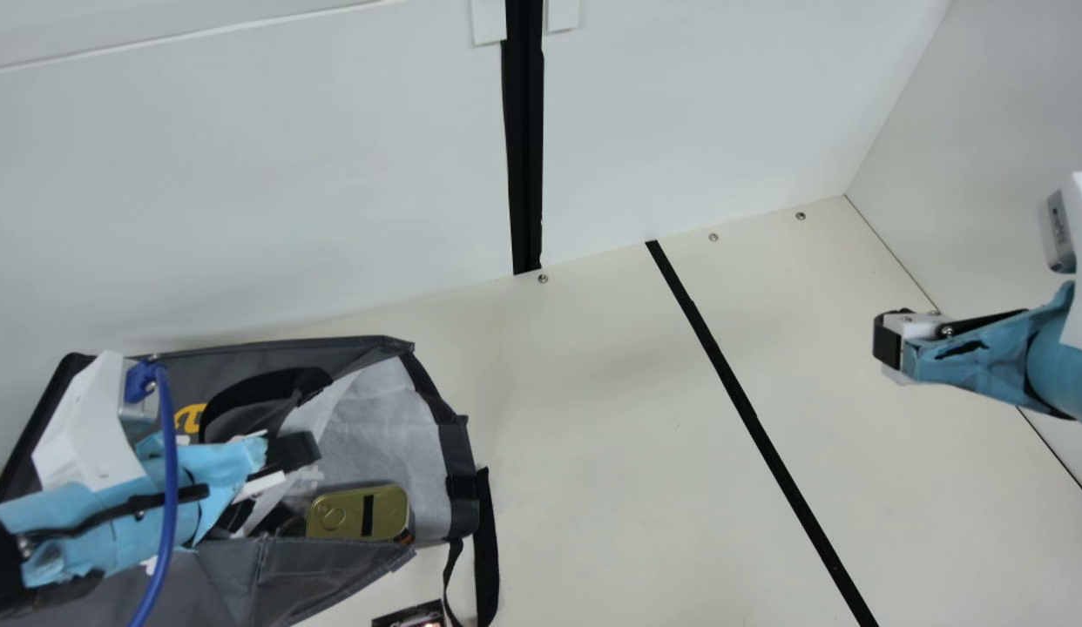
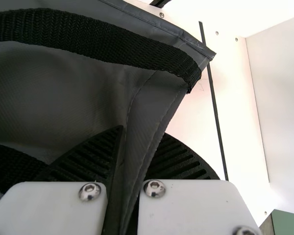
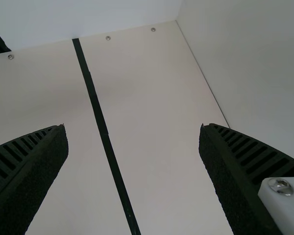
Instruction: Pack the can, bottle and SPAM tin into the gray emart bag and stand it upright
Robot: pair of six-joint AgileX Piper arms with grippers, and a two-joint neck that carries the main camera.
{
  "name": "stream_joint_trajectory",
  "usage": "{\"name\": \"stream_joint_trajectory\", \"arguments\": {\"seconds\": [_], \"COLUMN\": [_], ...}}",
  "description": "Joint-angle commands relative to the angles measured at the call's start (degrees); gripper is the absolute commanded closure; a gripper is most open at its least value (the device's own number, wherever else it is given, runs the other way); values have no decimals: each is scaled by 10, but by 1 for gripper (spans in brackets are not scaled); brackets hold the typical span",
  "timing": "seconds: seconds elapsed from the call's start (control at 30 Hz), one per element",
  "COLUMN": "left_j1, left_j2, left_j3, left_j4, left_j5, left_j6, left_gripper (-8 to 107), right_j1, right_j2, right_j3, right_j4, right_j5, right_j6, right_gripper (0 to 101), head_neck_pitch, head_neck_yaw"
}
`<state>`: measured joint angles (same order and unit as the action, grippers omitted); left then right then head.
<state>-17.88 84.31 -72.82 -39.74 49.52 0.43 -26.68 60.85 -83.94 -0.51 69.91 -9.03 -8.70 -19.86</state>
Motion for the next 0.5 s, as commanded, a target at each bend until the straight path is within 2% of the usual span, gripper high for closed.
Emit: {"name": "stream_joint_trajectory", "arguments": {"seconds": [0.0, 0.47], "left_j1": [0, 0], "left_j2": [0, 0], "left_j3": [0, 0], "left_j4": [0, 0], "left_j5": [0, 0], "left_j6": [0, 0], "left_gripper": [107, 107], "right_j1": [4, 42], "right_j2": [3, 27], "right_j3": [1, 13], "right_j4": [11, 80], "right_j5": [0, 0], "right_j6": [-5, -57], "right_gripper": [6, 6], "head_neck_pitch": [-13, -13], "head_neck_yaw": [-1, -1]}}
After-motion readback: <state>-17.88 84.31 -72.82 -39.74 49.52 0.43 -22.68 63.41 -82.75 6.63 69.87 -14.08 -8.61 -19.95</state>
